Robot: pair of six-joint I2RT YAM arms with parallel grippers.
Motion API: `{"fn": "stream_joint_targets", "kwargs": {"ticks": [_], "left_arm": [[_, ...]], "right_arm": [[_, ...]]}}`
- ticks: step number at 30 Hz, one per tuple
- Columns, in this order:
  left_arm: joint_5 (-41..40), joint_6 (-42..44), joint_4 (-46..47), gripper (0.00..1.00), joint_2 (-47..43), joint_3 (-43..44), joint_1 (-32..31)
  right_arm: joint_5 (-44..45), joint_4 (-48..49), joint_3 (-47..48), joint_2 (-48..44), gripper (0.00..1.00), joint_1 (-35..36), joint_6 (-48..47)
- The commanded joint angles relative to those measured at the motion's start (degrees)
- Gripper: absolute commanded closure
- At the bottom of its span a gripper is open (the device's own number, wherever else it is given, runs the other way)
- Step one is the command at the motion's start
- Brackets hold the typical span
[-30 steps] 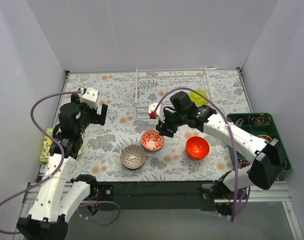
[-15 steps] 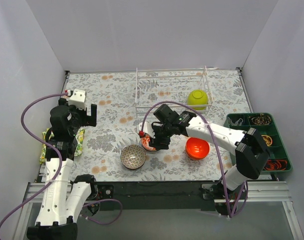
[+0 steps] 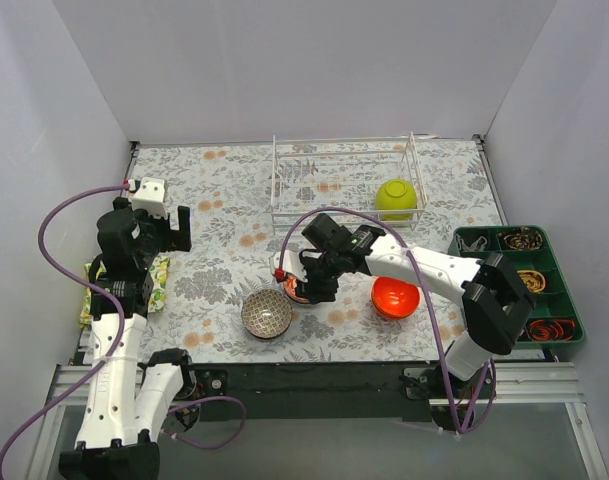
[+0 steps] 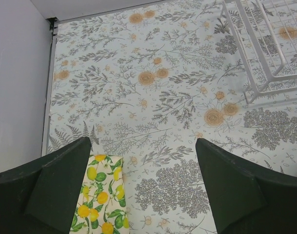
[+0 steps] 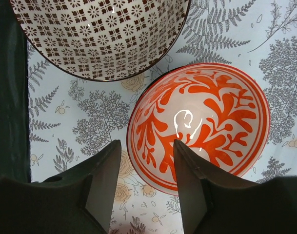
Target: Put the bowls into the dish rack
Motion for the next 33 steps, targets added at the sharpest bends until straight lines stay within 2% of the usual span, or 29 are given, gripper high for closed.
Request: {"fn": "stream_joint_targets", "kwargs": {"ticks": [1, 5, 7, 10, 11, 17, 22, 25, 29, 33], "left_arm": [[1.17, -1.03, 0.04, 0.10, -0.66, 0.66, 0.69], [1.69, -1.47, -0.23, 0.10, -1.28, 0.57, 1.39], [1.87, -1.65, -0.40, 0.10, -1.63, 0.48, 1.57], [2.13, -1.91, -0.49, 0.10, -1.89, 0.22, 1.83], [2.22, -1.91, -0.49, 0.10, -1.98, 0.04, 2.01], [3.80, -2.52, 1.18, 0.10, -1.89, -0.31, 2.01], [6.96, -2.53, 2.41, 0.10, -0.93, 0.39, 2.09], [12.14, -0.77, 2.32, 0.12, 1.35, 2.06, 2.01], [19.25, 0.02, 4.07, 0.15, 5.66, 5.31, 2.01], [24.52, -0.33, 8.11, 0.17, 14.50, 11.88, 1.83]], "right_arm": [[-0.57, 1.28, 1.45, 1.33, 0.45, 0.65, -0.64], [-0.47, 1.28, 1.01, 1.86, 0.49, 0.65, -0.64], [-0.82, 1.37, 0.92, 1.69, 0.54, 0.65, -0.38], [-1.09, 1.28, 1.01, 1.34, 0.68, 0.65, 0.14], [-1.09, 1.10, 1.01, 1.16, 0.76, 0.65, 0.32], [-1.27, -0.56, 1.44, -0.51, 0.99, 0.74, 0.41], [0.05, -4.34, 5.83, -2.44, 0.99, 0.74, 0.50], [1.28, -10.05, 11.89, -1.48, 0.99, 0.65, 0.76], [2.16, -11.20, 18.56, -2.09, 0.99, -0.23, 2.25], [-0.46, -10.59, 26.99, -0.34, 0.99, -3.82, 6.63]]}}
